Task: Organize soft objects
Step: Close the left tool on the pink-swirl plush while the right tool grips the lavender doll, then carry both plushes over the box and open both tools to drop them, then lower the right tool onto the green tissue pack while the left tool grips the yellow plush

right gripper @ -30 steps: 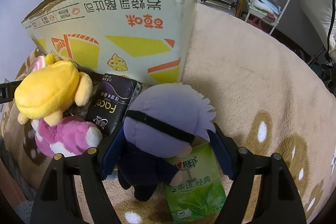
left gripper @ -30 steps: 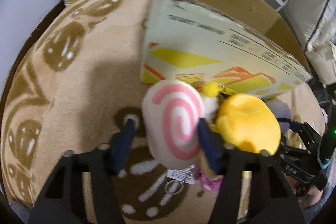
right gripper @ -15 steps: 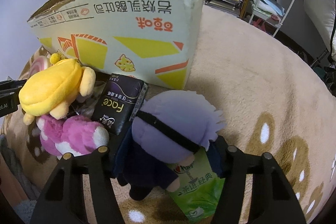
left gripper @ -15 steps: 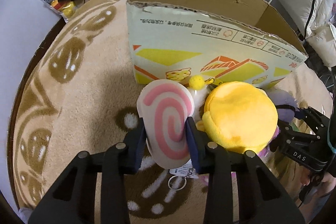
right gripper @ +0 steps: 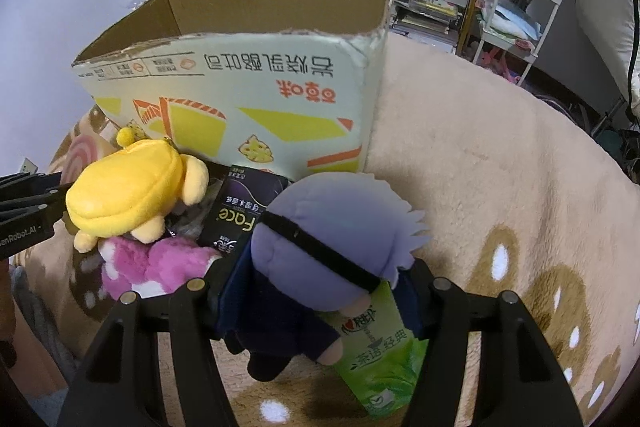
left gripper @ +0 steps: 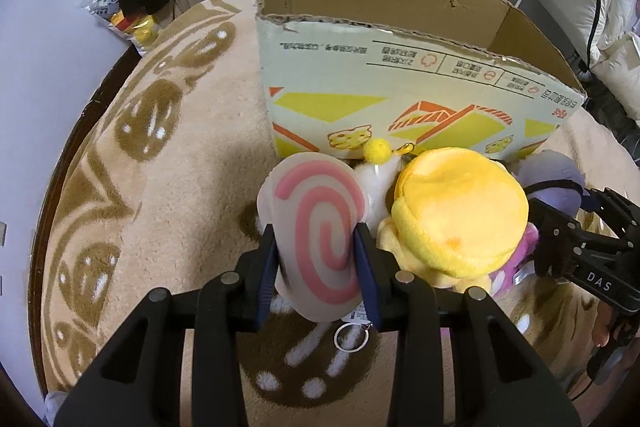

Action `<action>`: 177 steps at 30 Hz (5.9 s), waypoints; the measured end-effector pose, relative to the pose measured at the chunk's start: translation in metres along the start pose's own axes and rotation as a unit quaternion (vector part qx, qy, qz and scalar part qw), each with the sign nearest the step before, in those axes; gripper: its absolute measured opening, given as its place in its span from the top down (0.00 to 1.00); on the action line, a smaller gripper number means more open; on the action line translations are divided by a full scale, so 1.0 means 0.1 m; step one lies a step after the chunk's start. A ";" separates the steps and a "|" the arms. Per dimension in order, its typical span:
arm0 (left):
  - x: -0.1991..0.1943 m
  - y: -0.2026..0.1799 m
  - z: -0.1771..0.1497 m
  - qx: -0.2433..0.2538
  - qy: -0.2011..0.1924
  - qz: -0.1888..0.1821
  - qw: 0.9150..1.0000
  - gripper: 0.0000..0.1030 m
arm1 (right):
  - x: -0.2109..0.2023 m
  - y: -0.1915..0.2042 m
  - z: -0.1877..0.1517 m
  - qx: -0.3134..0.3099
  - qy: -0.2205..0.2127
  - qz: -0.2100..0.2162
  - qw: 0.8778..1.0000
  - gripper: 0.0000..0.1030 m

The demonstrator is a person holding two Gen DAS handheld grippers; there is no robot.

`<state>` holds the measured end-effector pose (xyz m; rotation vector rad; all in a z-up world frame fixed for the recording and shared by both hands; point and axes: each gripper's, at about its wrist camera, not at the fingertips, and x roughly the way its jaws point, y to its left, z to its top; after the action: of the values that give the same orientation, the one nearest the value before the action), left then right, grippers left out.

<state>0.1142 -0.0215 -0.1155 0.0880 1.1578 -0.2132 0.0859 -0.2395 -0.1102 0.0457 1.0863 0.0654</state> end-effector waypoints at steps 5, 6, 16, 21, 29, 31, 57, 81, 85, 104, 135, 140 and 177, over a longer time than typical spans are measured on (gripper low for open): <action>-0.03 0.03 -0.02 -0.009 0.001 0.010 1.000 0.66 | -0.05 0.02 -0.03 0.002 -0.003 -0.010 1.000 0.35; -0.03 0.03 -0.03 -0.009 0.000 0.011 1.000 0.66 | -0.06 0.02 -0.04 0.003 -0.005 -0.010 1.000 0.35; -0.25 0.04 -0.10 -0.005 -0.034 0.032 0.999 0.66 | -0.35 0.04 -0.05 0.013 -0.048 0.000 0.999 0.35; -0.49 0.05 -0.15 -0.006 -0.077 0.046 0.996 0.66 | -0.57 0.05 -0.06 0.017 -0.078 0.013 0.997 0.35; -1.06 0.02 -0.21 -0.005 -0.195 0.059 0.979 0.66 | -1.03 0.13 -0.05 0.017 -0.152 0.031 0.988 0.35; -1.22 -0.02 -0.20 0.000 -0.230 0.059 0.971 0.66 | -1.12 0.13 -0.03 0.018 -0.171 0.036 0.984 0.35; -1.01 -0.36 0.90 0.034 -0.322 0.053 0.944 0.66 | -0.91 0.15 1.00 -0.026 -0.265 0.039 0.963 0.35; -0.17 -0.30 1.04 0.025 -0.208 0.021 0.978 0.63 | -0.19 0.09 0.98 -0.012 -0.205 0.046 0.978 0.34; -0.14 -0.28 1.04 0.020 -0.196 0.019 0.980 0.60 | -0.19 0.11 0.95 -0.018 -0.197 0.050 0.979 0.33; -0.57 -0.19 0.83 0.004 -0.204 0.019 0.979 0.06 | -0.68 -0.04 0.68 0.033 -0.209 0.044 0.976 0.00; -1.13 -0.19 -0.16 0.018 -0.189 0.065 0.980 0.04 | -1.13 -0.03 -0.14 0.069 -0.150 0.001 0.986 0.00; -1.01 -0.23 -0.13 0.021 -0.185 0.053 0.981 0.04 | -0.99 -0.11 -0.15 0.087 -0.115 0.003 0.990 0.00; -0.04 -0.74 0.04 0.073 -0.088 -0.006 0.993 0.04 | 0.28 -0.46 -0.20 0.174 0.121 -0.001 0.977 0.08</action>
<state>0.1001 -0.0943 -0.1072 0.1878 0.9670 -0.3097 0.0824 -0.2829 -0.1469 0.3601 1.3311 -0.1257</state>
